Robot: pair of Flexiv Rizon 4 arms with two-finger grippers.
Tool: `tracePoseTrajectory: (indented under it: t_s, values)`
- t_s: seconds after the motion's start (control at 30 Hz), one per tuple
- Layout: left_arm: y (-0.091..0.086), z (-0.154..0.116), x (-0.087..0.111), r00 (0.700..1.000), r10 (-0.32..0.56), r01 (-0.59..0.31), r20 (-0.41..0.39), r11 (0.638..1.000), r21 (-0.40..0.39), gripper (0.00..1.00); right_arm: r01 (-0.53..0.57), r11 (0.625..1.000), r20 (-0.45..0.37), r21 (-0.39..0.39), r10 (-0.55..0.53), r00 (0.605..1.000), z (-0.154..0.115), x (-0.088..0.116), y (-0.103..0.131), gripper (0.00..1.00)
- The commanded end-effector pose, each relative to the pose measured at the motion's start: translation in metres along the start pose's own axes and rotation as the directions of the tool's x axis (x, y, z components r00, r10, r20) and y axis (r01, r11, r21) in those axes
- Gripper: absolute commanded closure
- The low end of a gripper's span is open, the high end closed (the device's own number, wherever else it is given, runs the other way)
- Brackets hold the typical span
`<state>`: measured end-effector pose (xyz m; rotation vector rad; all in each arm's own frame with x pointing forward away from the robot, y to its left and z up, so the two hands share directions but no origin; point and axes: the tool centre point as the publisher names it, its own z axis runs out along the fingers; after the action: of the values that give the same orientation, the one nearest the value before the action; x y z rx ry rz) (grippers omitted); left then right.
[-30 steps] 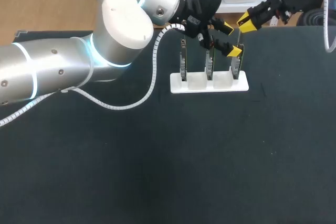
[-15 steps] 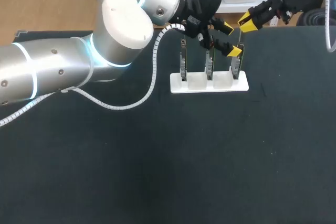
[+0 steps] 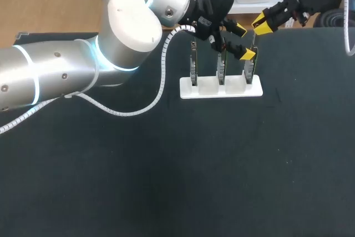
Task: Pick up the optical module with the left hand, and insert it into the network port with the right hand.
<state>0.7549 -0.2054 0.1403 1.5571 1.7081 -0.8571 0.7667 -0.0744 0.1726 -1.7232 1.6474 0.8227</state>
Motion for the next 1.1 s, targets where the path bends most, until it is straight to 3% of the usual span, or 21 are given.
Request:
tracePoseTrajectory:
  t_s: [0.03,1.1]
  values:
    - [0.0015,0.0004,-0.0002,1.0,0.001,-0.001,-0.002,1.0,0.003,0.0,0.003,1.0,-0.004,0.0,-0.003,1.0,0.0008,0.0012,-0.0015,1.0]
    - [0.0015,0.0004,-0.0002,1.0,0.001,-0.001,-0.002,1.0,0.003,0.0,-0.003,1.0,-0.005,-0.002,0.003,1.0,0.0025,0.0036,0.0012,1.0]
